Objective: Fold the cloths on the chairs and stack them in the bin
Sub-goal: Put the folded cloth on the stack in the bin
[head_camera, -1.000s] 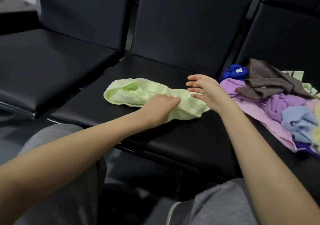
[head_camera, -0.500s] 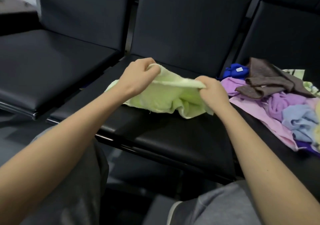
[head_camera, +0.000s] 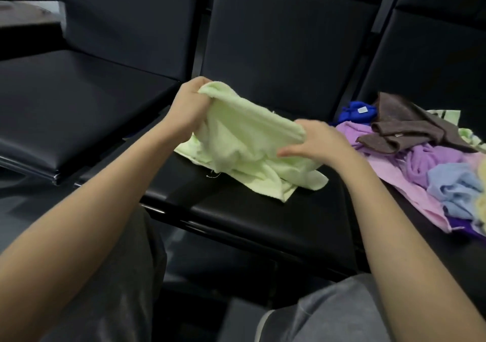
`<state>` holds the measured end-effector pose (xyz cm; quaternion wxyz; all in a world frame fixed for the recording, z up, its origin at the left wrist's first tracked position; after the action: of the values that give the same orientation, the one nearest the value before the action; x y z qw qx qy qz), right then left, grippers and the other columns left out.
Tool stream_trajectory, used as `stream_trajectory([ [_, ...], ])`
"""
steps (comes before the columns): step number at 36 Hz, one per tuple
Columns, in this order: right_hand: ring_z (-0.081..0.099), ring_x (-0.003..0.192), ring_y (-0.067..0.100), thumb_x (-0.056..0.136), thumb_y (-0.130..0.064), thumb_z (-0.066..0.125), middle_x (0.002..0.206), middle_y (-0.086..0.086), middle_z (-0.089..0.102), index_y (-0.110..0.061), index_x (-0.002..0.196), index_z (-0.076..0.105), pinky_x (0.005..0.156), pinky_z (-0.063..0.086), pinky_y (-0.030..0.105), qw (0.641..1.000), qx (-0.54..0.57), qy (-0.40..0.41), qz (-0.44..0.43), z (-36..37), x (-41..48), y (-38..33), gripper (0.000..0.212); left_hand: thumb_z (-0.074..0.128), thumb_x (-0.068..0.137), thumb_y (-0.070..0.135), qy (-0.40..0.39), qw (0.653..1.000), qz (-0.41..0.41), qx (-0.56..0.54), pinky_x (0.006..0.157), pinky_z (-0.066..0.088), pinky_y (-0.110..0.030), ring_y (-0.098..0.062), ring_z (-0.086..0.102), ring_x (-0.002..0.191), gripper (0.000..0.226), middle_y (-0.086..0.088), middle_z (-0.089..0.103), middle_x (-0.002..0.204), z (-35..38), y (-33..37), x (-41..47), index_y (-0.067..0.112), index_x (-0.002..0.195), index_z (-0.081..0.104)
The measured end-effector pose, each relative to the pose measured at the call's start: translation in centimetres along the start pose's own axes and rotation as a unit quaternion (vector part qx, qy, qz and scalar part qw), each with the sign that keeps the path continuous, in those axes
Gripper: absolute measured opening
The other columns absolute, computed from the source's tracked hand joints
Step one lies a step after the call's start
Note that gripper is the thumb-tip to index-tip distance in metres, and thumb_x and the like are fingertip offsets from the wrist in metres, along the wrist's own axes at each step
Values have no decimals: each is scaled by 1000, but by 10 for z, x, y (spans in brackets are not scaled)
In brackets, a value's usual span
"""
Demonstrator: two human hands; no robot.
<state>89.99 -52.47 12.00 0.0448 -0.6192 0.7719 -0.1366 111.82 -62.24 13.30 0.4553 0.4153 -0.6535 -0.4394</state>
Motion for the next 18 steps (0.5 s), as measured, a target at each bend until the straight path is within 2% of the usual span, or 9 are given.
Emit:
stream_trajectory([
  [2,56,93,20,70,-63,68,96,-7,61,-30,99,60,70,35,31,991,-130,-39,8,13,-3,-2,45,53,84,23,-42,998,19,43,76,50,-31,-14,62,89,24,-1,68,96,4,4,0,12,101,66],
  [4,57,93,25,83,-50,60,99,-2,63,-24,95,62,69,34,30,984,-171,-24,37,14,0,5,28,67,78,42,-134,972,50,184,75,50,-30,-9,62,85,30,7,68,93,18,3,-7,19,98,66],
  [5,57,93,27,87,-38,55,100,1,62,-22,88,61,68,35,31,987,-154,-4,51,11,1,9,17,71,73,48,-182,937,56,291,75,51,-31,-9,61,85,35,10,66,91,26,-4,-12,23,97,64],
  [7,56,99,30,90,-17,46,105,4,58,-17,81,62,72,39,33,996,-50,47,57,4,3,15,18,74,69,51,-237,847,52,473,73,52,-34,-13,60,81,33,10,63,84,36,-26,-21,27,90,61],
  [8,55,106,27,91,-12,44,113,3,57,-13,89,67,79,40,32,996,23,69,49,0,3,15,22,72,73,46,-243,821,38,516,71,53,-35,-16,60,79,26,7,62,79,38,-34,-23,26,83,60],
  [9,53,111,22,92,-8,43,121,1,57,-11,102,69,85,39,27,991,97,85,39,-5,2,12,28,68,77,40,-237,816,29,526,69,52,-35,-20,60,77,18,4,60,75,40,-37,-23,24,77,59],
  [11,55,108,15,93,-7,42,118,-2,61,-15,112,68,86,41,24,962,250,97,48,-12,-3,7,33,58,86,25,-194,856,40,477,67,47,-33,-25,59,80,12,-1,63,77,40,-29,-19,18,77,62],
  [15,60,86,16,93,-19,48,87,-5,65,-26,81,62,79,49,33,857,485,125,121,-17,-9,9,20,41,86,0,-130,975,56,174,75,46,-31,-17,60,91,33,-7,69,100,30,-4,-8,9,104,67],
  [18,60,73,14,91,-9,53,79,0,64,-17,86,63,67,49,29,781,599,129,120,-13,-10,5,14,42,86,1,-128,990,42,48,73,49,-28,-13,62,90,33,-1,69,98,40,-2,-11,11,104,68],
])
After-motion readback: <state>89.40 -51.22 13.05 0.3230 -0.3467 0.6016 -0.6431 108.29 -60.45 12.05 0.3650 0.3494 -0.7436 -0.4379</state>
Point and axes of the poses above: each hand's wrist, its own x-axis towards the middle knuckle, its own z-axis out of the palm, y = z × x, the point moved 10 cm from there along x, towards the middle knuckle
